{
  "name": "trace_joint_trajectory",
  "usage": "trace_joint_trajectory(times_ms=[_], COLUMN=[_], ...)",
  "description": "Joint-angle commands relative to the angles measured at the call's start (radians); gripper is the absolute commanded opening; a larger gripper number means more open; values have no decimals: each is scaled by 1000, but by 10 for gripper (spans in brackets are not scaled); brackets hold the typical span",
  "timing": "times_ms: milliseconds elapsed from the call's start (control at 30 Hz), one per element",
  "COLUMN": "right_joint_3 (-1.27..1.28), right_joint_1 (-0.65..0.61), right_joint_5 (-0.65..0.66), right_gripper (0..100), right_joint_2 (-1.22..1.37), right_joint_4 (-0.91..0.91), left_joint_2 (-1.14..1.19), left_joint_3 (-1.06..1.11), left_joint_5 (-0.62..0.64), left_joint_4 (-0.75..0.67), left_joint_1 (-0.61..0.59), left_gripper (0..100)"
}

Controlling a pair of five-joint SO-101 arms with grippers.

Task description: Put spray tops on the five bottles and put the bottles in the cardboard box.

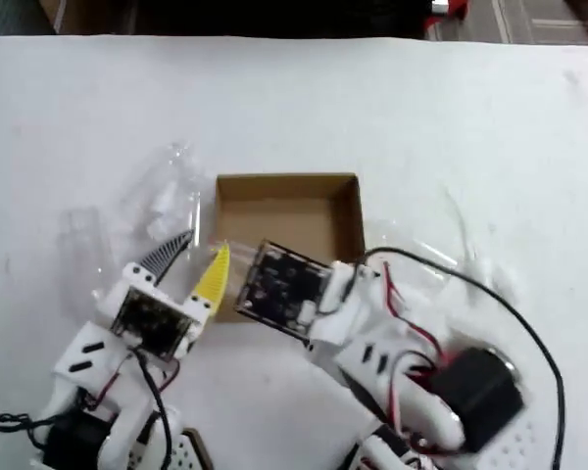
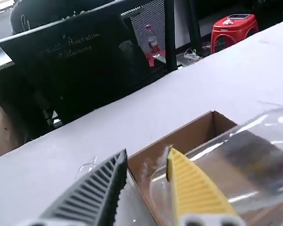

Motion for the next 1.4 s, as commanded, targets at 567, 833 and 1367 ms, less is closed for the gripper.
trace_joint_trajectory(times_ms=[567,833,1367], right_joint_3=[-138,-209,-213], right_joint_1=[-5,-7,159], right_joint_5=[-137,-137,-144], right_gripper=[16,16,16], right_joint_2=[54,84,308], right_joint_4=[-77,-85,-263], left_joint_2=[4,4,2], left_joint_3=[21,25,12], left_joint_5=[-3,-3,261], left_joint_4=[-18,-17,-44], left_joint_1=[110,110,-421], left_gripper=[134,134,134])
